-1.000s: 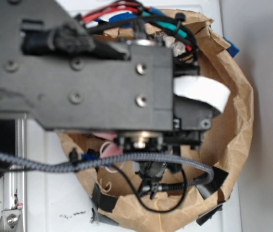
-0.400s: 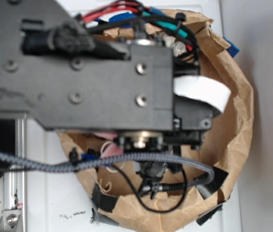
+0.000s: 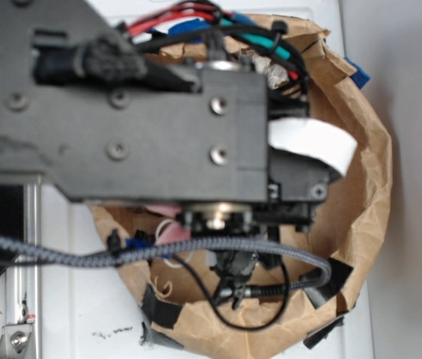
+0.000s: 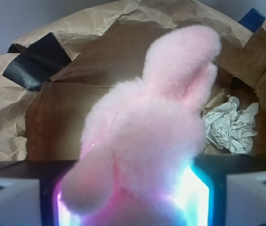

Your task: Grab the pink bunny.

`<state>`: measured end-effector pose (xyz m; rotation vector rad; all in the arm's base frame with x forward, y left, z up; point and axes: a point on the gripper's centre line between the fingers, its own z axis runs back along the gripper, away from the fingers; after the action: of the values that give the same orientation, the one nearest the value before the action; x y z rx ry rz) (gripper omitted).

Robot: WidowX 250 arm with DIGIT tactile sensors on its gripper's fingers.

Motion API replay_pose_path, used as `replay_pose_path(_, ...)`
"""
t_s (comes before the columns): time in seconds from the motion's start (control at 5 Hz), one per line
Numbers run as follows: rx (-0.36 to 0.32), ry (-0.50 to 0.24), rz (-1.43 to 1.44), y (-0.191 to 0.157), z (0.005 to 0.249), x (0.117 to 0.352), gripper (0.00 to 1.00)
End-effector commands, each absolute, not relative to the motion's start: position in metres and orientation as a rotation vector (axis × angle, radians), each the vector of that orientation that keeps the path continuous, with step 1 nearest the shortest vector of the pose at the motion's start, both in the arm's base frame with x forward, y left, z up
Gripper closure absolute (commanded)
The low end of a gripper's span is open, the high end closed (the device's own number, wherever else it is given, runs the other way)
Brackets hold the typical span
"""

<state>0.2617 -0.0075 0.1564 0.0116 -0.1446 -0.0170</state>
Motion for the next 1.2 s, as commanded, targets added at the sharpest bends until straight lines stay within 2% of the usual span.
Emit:
replay_pose_path(0.0,0.017,-0.196,0.015,0.0023,0.1691,0.2632,1.0)
replay_pose_path(1.0,0.016,-0.194,0.008,0.0005,0.1683,0.2625,1.0)
